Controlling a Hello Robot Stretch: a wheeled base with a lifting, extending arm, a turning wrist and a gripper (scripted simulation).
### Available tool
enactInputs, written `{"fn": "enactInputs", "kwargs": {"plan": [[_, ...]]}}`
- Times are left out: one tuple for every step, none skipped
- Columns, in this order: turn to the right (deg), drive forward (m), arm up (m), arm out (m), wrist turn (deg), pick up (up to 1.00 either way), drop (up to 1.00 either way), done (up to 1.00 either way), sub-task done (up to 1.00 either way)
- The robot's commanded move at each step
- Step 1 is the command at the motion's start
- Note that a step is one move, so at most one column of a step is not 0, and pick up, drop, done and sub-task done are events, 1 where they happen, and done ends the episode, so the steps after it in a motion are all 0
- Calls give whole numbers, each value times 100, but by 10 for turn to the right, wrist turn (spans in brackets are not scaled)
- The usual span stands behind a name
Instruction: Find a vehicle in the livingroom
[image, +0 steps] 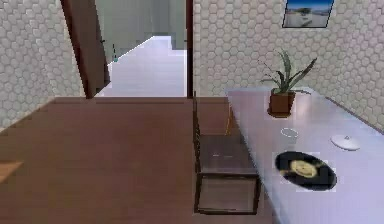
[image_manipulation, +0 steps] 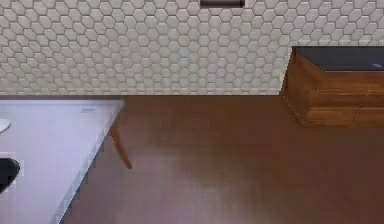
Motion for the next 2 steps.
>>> {"fn": "enactInputs", "kwargs": {"plan": [[-360, 0, 0, 0, 0, 0, 0, 0, 0], [0, 95, 0, 0, 0, 0, 0, 0, 0]]}}
